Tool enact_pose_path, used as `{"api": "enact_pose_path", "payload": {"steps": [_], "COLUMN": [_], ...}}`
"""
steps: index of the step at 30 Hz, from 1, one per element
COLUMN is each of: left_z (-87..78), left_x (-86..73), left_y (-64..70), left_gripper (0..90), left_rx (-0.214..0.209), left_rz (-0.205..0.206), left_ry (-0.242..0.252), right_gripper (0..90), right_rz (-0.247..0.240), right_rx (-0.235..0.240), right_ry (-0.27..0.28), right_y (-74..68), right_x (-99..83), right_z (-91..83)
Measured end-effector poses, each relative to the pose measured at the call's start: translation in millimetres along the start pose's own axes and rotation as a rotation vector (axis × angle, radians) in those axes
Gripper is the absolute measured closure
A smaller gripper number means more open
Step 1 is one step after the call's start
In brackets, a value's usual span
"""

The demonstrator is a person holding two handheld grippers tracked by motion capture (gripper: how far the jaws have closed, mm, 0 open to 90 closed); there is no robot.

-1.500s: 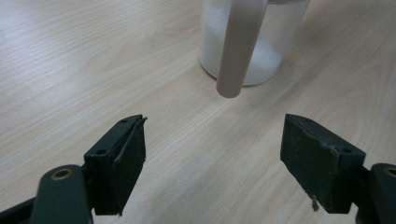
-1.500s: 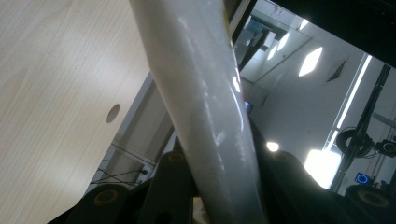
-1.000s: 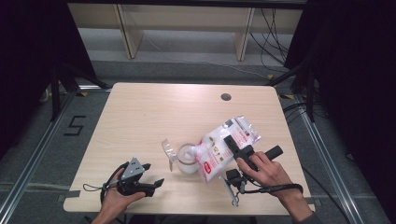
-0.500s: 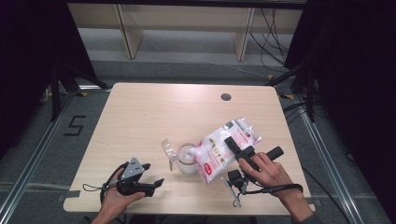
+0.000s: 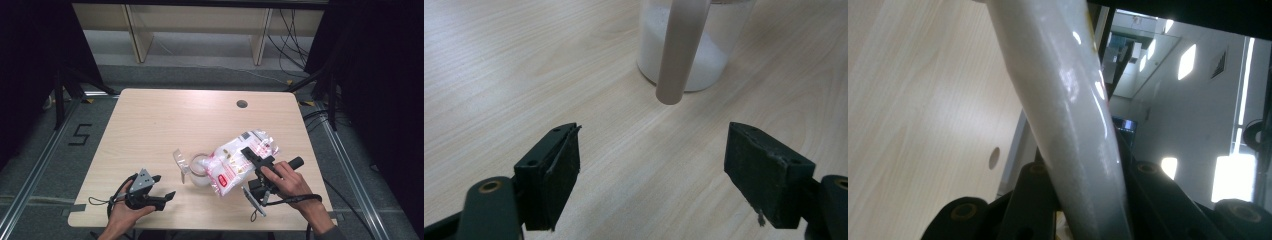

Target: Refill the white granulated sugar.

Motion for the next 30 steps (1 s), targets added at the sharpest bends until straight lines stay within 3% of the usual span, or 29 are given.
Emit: {"api": "enact_pose_path", "payload": {"steps": [7,8,9,10,12,13,14,16,25,26,27,30], "left_z": [0.1,-0.3,0.2,-0.2,-0.1,-1.3,-0.8,0.5,0.0,0.1,0.1,0.6], "left_x": [0.0,-0.4,0.0,-0.4,-0.1,-1.4,-1.4,0.0,0.1,0.1,0.0,0.2], "left_y": [-0.2,-0.6,-0.2,-0.4,0.0,-1.9,-1.4,0.8,0.0,0.1,0.0,0.4], "left_gripper": [22.0,22.0,22.0,22.1,22.0,22.0,22.0,22.1,22.0,22.0,22.1,22.0], "left_rx": [0.0,0.001,0.0,0.001,-0.001,0.004,0.007,-0.004,-0.002,-0.002,-0.002,-0.002], "left_rz": [0.0,0.005,0.0,0.004,0.002,0.019,0.002,-0.014,0.003,0.003,0.003,-0.002], "left_ry": [0.0,-0.005,0.0,-0.005,-0.003,-0.021,-0.014,0.004,-0.002,-0.001,-0.002,0.002], "right_gripper": [80.3,80.4,80.4,80.4,80.4,80.5,80.5,80.6,81.6,81.8,81.9,82.4], "right_rz": [0.132,0.117,0.174,0.162,0.229,0.346,0.346,0.402,0.633,0.63,0.681,0.757], "right_rx": [0.015,0.004,0.018,0.012,0.027,0.044,0.044,0.058,0.137,0.13,0.13,0.137], "right_ry": [0.033,0.06,0.052,0.081,0.077,0.081,0.081,0.094,0.096,0.108,0.104,0.11], "right_y": [-10.7,-7.5,-12.0,-9.3,-13.2,-18.5,-18.5,-20.7,-31.5,-28.8,-29.3,-27.5], "right_x": [-6.4,-5.6,-7.0,-5.9,-7.7,-8.3,-8.3,-8.8,-10.7,-11.7,-12.2,-13.8], "right_z": [3.0,4.4,3.7,5.2,5.4,5.6,5.6,6.4,9.9,11.0,10.6,10.0]}}
Point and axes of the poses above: each handheld gripper's, and its own axes: z roughly forward along the jaws, x roughly out of its top, y roughly to its right, the point moved 10 cm from there along z, roughly forward along the jaws, and after that the axes turned 9 degrees about -x, right-handed, at the moved point
